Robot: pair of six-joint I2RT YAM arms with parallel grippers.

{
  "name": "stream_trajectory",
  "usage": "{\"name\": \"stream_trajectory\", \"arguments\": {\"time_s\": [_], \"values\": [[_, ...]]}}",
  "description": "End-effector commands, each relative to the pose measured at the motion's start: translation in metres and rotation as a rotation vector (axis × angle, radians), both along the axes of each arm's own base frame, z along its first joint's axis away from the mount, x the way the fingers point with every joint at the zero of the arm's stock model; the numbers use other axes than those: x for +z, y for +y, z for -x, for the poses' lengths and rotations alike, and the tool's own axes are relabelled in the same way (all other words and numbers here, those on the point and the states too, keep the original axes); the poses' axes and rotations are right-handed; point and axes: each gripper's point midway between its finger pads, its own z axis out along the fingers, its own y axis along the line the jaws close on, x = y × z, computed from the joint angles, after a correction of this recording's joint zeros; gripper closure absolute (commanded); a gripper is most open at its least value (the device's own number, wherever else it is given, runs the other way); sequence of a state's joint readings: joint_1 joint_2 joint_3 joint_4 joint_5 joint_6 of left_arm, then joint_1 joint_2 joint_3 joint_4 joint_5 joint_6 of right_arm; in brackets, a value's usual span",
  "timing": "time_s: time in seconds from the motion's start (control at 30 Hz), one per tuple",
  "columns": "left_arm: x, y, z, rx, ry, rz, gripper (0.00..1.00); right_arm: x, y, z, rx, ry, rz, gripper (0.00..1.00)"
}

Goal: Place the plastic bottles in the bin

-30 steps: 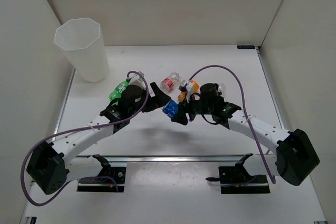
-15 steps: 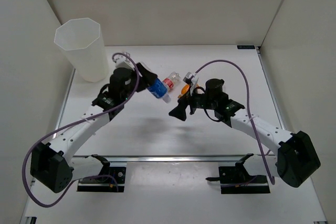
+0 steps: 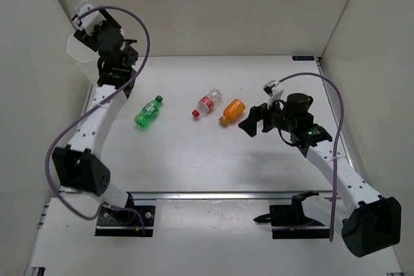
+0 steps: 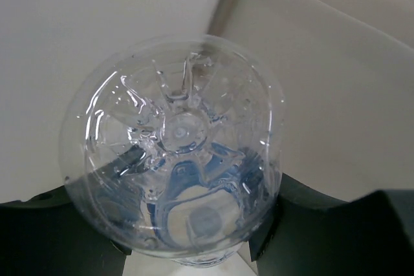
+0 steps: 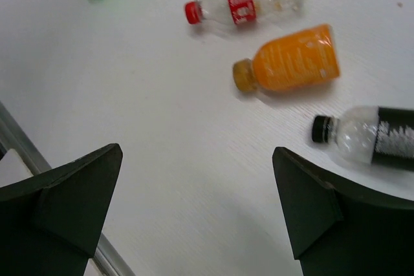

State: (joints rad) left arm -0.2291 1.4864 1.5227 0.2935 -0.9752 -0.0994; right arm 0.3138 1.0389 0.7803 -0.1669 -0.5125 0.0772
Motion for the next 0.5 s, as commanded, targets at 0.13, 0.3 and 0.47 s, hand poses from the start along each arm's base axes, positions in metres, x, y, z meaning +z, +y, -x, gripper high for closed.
{"name": "stream_trajectory", "arguments": {"time_s": [0.13, 0.3, 0.47], "values": [[-0.008, 0.076, -0.014, 0.41, 0.07, -0.021, 0.7, 0.002, -0.033, -0.003, -0.107, 0.019, 0.049, 0.01], [-0.024, 0.099, -0.029, 0.437, 0.072, -0.028, 0.65, -0.008, -0.042, -0.006, -0.144, 0.055, 0.03, 0.01], [-0.034, 0.073, -0.044, 0.319, 0.163, -0.106, 0.01, -0.014, -0.041, -0.008, -0.165, 0.085, 0.026, 0.0]]}}
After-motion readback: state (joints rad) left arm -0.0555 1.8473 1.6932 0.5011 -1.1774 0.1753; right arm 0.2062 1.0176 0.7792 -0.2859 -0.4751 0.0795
